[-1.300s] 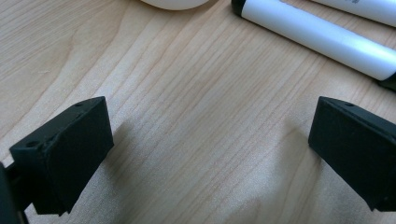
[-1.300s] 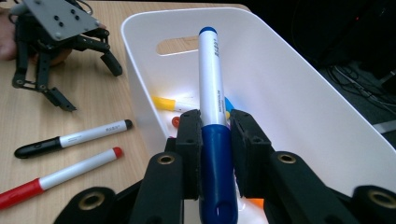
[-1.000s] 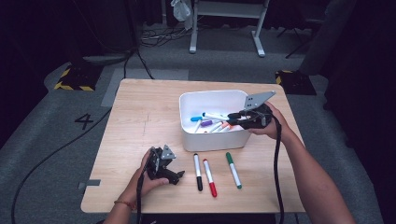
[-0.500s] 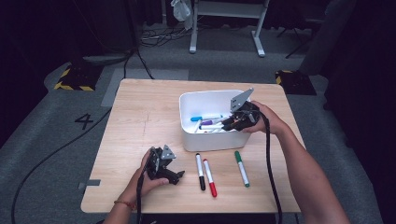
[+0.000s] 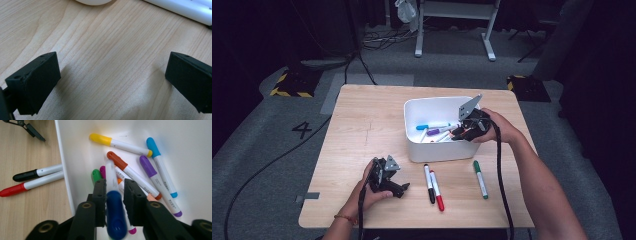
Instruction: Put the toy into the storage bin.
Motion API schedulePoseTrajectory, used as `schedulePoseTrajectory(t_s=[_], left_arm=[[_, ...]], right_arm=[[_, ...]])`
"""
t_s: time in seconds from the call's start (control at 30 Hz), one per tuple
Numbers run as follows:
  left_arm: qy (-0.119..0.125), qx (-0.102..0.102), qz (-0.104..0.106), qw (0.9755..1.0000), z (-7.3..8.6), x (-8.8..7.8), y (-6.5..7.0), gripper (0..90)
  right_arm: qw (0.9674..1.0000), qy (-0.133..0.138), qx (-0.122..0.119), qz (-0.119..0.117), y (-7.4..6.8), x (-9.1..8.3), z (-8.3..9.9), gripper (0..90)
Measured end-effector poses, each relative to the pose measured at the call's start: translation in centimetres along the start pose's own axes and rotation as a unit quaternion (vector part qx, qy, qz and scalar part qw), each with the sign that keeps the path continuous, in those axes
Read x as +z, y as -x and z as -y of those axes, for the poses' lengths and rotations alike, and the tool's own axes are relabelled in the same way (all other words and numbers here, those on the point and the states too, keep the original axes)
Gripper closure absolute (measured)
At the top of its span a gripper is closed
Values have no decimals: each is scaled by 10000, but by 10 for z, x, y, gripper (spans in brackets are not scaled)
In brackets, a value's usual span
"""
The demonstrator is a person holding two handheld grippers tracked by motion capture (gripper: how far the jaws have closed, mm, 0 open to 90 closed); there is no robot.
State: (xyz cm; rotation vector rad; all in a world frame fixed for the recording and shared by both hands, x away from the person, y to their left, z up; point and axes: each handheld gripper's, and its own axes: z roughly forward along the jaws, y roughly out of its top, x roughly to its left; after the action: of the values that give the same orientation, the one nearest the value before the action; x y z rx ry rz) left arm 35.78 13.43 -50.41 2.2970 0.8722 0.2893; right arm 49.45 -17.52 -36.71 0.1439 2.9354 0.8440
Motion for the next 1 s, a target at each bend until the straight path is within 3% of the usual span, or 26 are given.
schedulePoseTrajectory(t_s=[0.2, 0.3, 0.37, 0.53, 0.67, 0.73, 0.8, 0.87, 1.0], left_arm=[[6, -6, 0, 10000, 0, 0, 0, 0], [2, 0, 1, 10000, 0, 0, 0, 0], [1, 1, 0, 10000, 0, 0, 0, 0], [9, -5, -1, 10000, 0, 0, 0, 0], [2, 2, 1, 10000, 0, 0, 0, 0], [3, 1, 0, 10000, 0, 0, 0, 0], [6, -5, 0, 10000, 0, 0, 0, 0], [5, -5, 0, 10000, 0, 0, 0, 0], [6, -4, -1, 10000, 0, 0, 0, 0]], right_arm=[[9995, 225, 118, 175, -3, -10, 4, 638], [9974, 475, 299, 459, -6, -23, 9, 587], [9940, 683, 407, 749, -11, -34, 15, 534], [9799, 1013, 835, 1502, -25, -63, 42, 464], [9641, 1275, 1310, 1927, -39, -83, 85, 448], [9587, 1269, 1530, 2036, -45, -85, 108, 437], [9558, 1251, 1817, 1942, -51, -80, 133, 433], [9527, 1015, 2032, 2017, -57, -70, 156, 427], [9506, 702, 2324, 1932, -68, -51, 189, 423]])
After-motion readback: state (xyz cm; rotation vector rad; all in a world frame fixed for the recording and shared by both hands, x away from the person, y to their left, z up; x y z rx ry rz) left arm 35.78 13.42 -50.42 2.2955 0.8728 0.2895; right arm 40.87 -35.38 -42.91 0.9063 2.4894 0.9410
